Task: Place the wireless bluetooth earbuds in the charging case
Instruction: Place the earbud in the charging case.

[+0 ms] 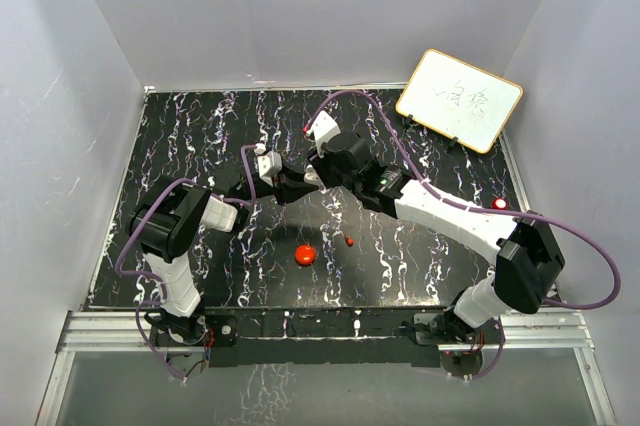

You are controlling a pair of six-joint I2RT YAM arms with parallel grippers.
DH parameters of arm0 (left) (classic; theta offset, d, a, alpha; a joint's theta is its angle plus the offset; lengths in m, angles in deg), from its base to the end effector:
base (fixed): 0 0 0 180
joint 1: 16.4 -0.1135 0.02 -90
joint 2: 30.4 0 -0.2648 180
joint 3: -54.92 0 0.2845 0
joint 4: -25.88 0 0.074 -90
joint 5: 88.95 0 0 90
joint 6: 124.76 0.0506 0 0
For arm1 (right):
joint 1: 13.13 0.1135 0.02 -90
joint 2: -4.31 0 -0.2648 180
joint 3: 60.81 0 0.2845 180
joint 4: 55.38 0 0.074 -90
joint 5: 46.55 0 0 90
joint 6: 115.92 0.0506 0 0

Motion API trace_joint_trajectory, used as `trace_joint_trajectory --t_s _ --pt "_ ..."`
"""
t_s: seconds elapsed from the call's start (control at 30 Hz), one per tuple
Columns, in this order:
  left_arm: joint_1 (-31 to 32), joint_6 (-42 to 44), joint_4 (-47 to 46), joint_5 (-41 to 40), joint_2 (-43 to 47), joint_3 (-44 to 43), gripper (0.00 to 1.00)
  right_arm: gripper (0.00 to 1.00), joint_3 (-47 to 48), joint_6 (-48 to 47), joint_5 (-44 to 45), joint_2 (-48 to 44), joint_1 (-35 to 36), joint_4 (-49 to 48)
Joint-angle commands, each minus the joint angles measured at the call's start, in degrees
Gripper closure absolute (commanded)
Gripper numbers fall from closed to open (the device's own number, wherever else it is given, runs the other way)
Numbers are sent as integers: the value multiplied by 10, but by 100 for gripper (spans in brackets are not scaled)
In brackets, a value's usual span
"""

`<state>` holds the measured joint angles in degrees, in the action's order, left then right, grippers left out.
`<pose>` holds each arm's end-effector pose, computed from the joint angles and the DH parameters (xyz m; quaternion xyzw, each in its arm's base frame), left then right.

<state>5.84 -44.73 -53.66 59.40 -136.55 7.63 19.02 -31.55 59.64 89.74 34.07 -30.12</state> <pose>0.2936 -0.1666 0.1599 0.4517 0.4509 -0.4656 0.6131 0.2735 0.2746 0.2868 -0.3208 0.8021 0.0589 0.5002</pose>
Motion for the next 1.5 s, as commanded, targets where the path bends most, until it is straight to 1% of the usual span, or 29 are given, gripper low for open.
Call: trace_joint_trajectory --t_s 0.0,0.33,0.6,0.97,1.13,1.37,1.47 --pt "-3 17 -106 16 33 4 100 61 12 9 -10 -10 -4 -15" --pt "-3 18 -106 14 34 4 100 61 2 8 -32 -21 -4 -10" --pt "-3 18 -106 13 33 4 100 61 0 16 -15 -29 -7 -12" --pt "-3 18 -106 6 32 4 100 64 -2 56 -73 -54 -17 -19" --pt "-3 23 -106 -8 36 9 100 66 5 108 -101 -51 -26 -15" --pt "-3 41 -106 -37 40 20 100 67 29 247 -99 -52 -27 15" --pt "-3 42 -106 -42 40 20 100 67 36 272 -87 -49 -27 32"
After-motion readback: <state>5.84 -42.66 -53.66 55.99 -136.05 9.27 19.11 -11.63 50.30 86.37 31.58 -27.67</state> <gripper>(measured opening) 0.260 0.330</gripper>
